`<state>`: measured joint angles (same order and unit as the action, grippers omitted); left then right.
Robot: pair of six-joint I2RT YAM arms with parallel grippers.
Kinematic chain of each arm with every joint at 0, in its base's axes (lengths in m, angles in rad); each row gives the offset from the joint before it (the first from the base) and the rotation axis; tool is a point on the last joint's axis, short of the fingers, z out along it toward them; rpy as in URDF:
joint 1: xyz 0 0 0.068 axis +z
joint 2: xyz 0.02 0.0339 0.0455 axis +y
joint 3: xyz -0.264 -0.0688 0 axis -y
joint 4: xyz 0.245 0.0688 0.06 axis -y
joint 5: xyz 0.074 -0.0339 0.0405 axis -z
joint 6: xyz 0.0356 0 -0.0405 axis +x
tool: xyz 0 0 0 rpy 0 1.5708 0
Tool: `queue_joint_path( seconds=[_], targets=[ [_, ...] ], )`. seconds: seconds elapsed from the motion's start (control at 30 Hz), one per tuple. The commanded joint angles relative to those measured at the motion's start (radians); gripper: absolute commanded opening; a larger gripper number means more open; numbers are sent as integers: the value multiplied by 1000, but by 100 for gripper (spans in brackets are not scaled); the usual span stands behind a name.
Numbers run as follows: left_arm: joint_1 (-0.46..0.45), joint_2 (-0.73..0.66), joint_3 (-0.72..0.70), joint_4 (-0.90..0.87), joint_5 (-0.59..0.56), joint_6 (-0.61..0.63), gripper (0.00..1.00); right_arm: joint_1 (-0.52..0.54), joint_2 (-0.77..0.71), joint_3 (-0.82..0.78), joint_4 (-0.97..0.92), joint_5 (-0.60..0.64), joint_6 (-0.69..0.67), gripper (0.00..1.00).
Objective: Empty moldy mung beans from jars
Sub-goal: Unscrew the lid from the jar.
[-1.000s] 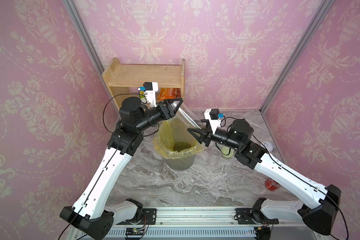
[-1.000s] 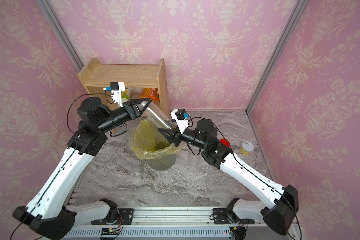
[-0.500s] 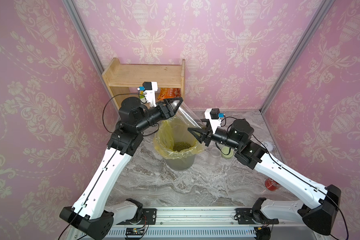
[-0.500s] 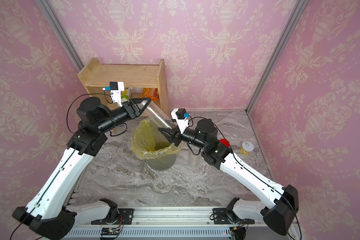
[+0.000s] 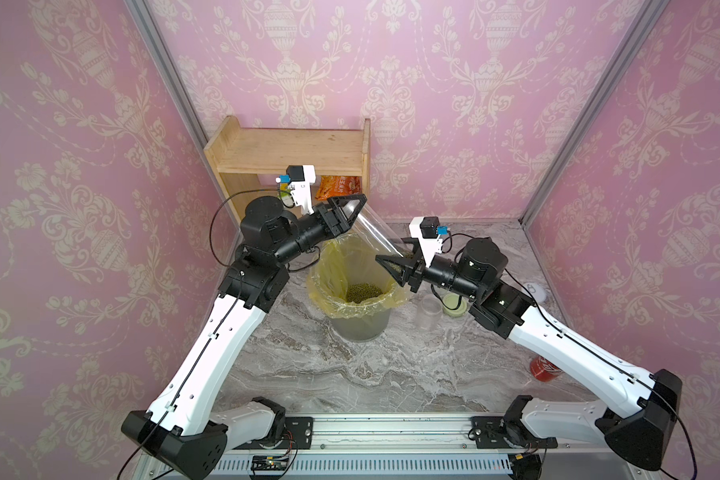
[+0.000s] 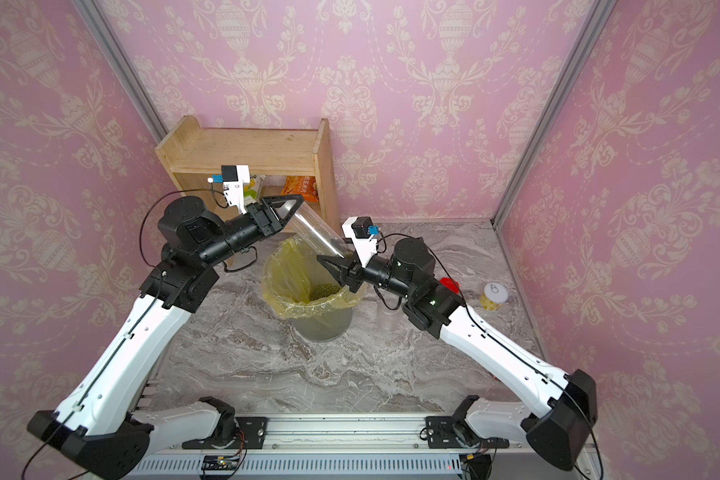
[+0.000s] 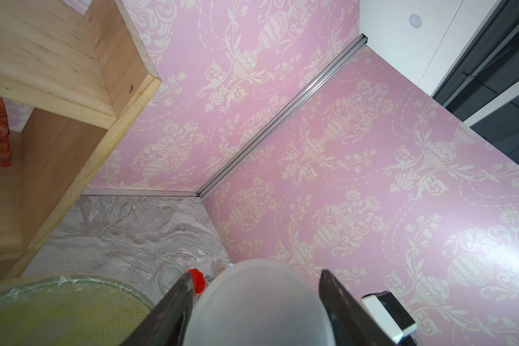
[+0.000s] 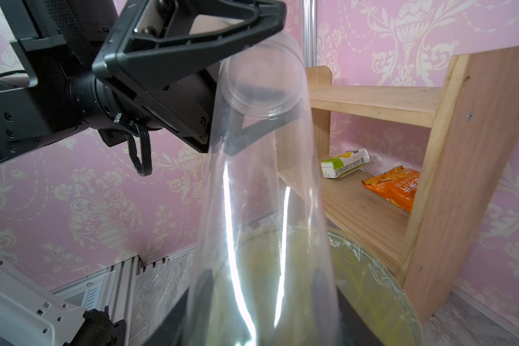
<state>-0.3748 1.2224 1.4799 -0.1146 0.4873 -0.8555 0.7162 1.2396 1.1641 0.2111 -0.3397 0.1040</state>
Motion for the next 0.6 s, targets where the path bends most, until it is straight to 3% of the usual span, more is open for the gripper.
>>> queue_joint_path(
  seconds=[0.0, 0.17, 0.4, 0.57],
  targets=[
    [10, -18, -11, 45, 7, -25, 68, 9, -28, 20, 40, 9, -13, 45],
    [10, -23, -16, 53, 4, -31, 71, 9, -26, 20, 42, 11, -14, 45],
    [14, -34, -36, 117, 17, -53, 66, 9, -27, 20, 38, 11, -18, 45],
    [16, -26, -24, 115, 50, -50, 71, 9, -31, 20, 30, 16, -18, 45]
  ],
)
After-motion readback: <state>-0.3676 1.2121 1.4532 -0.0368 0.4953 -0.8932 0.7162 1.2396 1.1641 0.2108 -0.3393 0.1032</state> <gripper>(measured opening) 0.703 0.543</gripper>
